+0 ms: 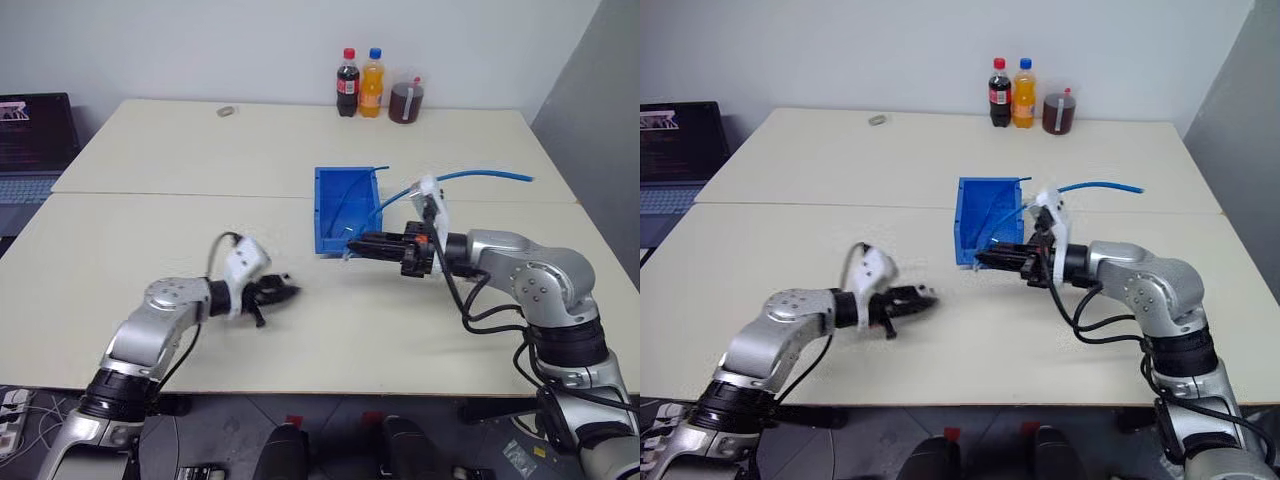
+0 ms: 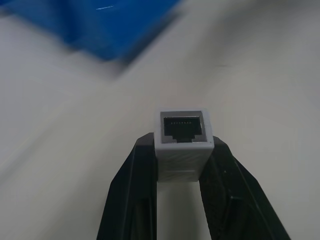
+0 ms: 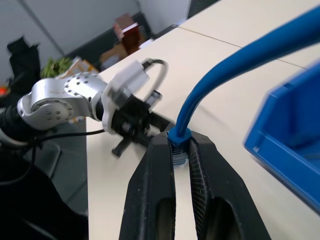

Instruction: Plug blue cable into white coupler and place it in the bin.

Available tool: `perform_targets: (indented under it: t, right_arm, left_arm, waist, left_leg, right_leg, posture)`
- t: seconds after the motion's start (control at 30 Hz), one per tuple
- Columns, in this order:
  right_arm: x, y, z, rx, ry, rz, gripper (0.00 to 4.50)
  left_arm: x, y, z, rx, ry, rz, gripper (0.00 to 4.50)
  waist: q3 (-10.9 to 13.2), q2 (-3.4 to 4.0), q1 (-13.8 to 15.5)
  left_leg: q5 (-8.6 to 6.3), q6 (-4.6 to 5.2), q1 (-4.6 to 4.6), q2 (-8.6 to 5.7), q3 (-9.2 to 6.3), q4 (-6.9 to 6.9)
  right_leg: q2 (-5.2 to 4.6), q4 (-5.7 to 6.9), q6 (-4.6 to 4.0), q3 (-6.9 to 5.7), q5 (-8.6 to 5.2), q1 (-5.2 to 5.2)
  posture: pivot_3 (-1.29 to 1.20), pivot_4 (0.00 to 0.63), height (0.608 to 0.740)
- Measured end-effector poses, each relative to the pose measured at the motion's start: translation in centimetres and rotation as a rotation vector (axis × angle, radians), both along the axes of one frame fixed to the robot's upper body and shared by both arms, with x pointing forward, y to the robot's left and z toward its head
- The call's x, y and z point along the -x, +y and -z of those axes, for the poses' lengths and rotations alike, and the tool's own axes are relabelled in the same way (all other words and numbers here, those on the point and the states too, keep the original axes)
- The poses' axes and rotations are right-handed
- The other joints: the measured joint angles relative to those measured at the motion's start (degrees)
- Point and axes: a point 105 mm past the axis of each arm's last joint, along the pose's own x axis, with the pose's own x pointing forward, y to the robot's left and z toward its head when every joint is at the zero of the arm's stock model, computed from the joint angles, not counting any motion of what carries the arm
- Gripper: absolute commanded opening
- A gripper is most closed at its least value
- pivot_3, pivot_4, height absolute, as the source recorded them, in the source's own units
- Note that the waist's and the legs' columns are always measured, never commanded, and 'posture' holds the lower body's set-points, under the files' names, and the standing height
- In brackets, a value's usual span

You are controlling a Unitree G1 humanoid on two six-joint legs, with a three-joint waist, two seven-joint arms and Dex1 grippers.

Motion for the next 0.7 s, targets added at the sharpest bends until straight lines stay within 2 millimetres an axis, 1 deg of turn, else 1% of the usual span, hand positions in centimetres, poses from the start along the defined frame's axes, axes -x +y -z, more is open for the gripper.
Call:
perform_targets:
  t: [0.1,0.17,0.2,0.37,0.43,0.47,0.57,0.7]
  right_arm:
    - [0.1,0.9,1.0,0.055,-0.046,-0.032,0.13]
    - [0.2,1.5,1.8,0.089,-0.080,-0.055,0.13]
    - [0.3,1.7,2.3,0.110,-0.094,-0.068,0.13]
    - [0.5,0.8,6.0,0.212,-0.107,-0.077,0.13]
    - [0.8,0.7,7.0,0.240,-0.116,-0.086,0.13]
    - [0.9,0.8,7.3,0.248,-0.121,-0.096,0.13]
    - [1.1,1.2,7.1,0.246,-0.151,-0.104,0.13]
    - [1.5,2.2,7.2,0.212,-0.149,-0.106,0.13]
  left_arm:
    - [0.7,-2.8,1.2,-0.019,-0.020,0.178,0.79]
    - [0.6,-4.0,2.4,-0.029,-0.024,0.247,0.79]
    - [0.6,-4.2,2.9,-0.033,-0.025,0.275,0.79]
    - [-0.3,-4.1,3.0,-0.050,-0.080,0.347,0.79]
    - [-0.5,-4.1,3.0,-0.049,-0.085,0.360,0.79]
    - [-0.6,-4.1,3.0,-0.047,-0.082,0.361,0.79]
    - [-0.7,-4.1,3.1,-0.045,-0.081,0.369,0.79]
    - [-0.8,-4.0,3.1,-0.043,-0.078,0.371,0.79]
  waist:
    - [0.00,0.00,0.00]
    - [0.00,0.00,-0.06]
    - [0.00,0.00,-0.18]
    - [-0.01,-0.01,-0.27]
    - [-0.01,-0.01,-0.29]
    - [-0.01,-0.01,-0.31]
    - [-0.01,-0.02,-0.31]
    - [-0.03,-0.02,-0.30]
  left_leg:
    - [0.00,0.01,-0.02,0.00,-0.01,0.03]
    - [0.00,0.01,-0.03,0.00,-0.01,0.05]
    - [0.00,0.02,-0.03,0.00,-0.01,0.05]
    - [0.00,0.03,-0.01,0.00,-0.02,0.08]
    - [0.00,0.03,0.01,0.00,-0.02,0.11]
    - [0.00,0.03,0.04,0.00,-0.02,0.11]
    - [0.00,0.04,0.07,0.00,-0.07,0.12]
    - [0.00,0.04,0.08,0.01,-0.09,0.12]
  right_leg:
    - [0.02,0.01,0.00,-0.01,0.00,0.00]
    - [0.04,0.01,0.01,0.00,0.00,-0.01]
    - [0.04,0.01,0.00,0.00,0.00,-0.02]
    - [0.04,0.03,0.01,0.02,0.01,0.00]
    - [0.04,0.06,0.02,0.02,0.00,0.01]
    - [0.04,0.09,0.02,0.02,0.00,0.02]
    - [0.06,0.12,0.02,0.00,0.00,0.05]
    - [0.08,0.13,0.02,0.00,0.01,0.06]
  posture:
    - [0.00,0.150,0.740]
    - [0.00,0.150,0.740]
    - [0.00,0.150,0.740]
    - [0.00,0.150,0.740]
    - [0.00,0.150,0.740]
    - [0.00,0.150,0.740]
    - [0.00,0.150,0.740]
    - [0.00,0.150,0.740]
